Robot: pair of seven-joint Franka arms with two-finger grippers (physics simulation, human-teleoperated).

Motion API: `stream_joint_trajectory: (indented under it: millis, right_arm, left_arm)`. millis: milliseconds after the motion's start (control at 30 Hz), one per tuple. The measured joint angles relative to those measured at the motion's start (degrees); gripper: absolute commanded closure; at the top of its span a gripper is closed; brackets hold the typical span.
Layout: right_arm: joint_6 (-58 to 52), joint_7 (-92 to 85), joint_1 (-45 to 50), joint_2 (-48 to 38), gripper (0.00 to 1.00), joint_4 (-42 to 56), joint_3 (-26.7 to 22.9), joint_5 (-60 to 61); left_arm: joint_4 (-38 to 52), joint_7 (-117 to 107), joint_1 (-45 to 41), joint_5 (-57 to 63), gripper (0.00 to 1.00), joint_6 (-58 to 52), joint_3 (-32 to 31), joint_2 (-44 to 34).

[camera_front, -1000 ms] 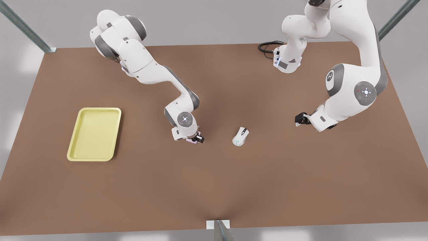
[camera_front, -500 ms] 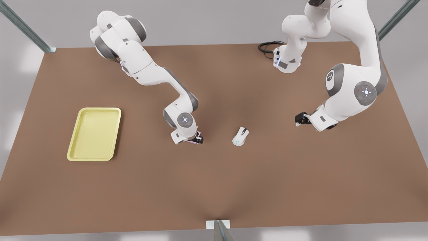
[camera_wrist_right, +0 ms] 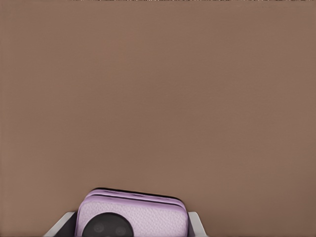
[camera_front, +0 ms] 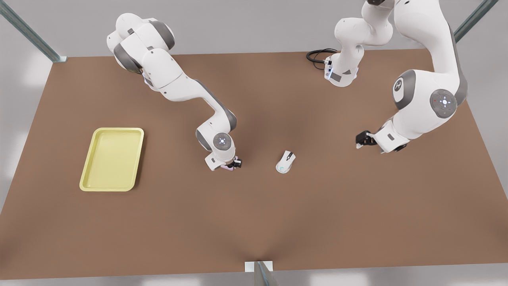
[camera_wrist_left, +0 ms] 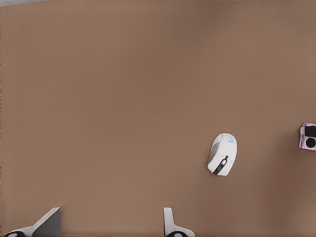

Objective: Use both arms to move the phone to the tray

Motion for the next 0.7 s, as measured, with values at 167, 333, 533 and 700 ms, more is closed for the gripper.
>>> stream_joint_trajectory:
  millis: [167, 333, 533, 700]
  right_arm:
    - [-0.1, -0.8, -0.5, -1.4, 0.13, 0.1, 0.0, -0.1]
    - [-1.9, -1.9, -2.1, -4.0, 0.09, 0.1, 0.0, 0.2]
    - [-3.0, -3.2, -1.7, -1.5, 0.00, 2.0, 0.1, 0.1]
    - [-2.6, -4.0, -0.7, 0.2, 0.00, 1.9, 0.1, -0.1]
  left_arm:
    - [0.0, -0.1, -0.2, 1.0, 0.00, -0.4, 0.0, 0.0]
    - [0.0, -0.1, -0.2, 1.2, 0.00, -0.6, 0.0, 0.0]
    - [0.0, -0.2, -0.2, 1.9, 0.00, -0.9, 0.0, 0.1]
    - [-0.1, -0.3, -0.2, 2.1, 0.00, -1.0, 0.0, 0.4]
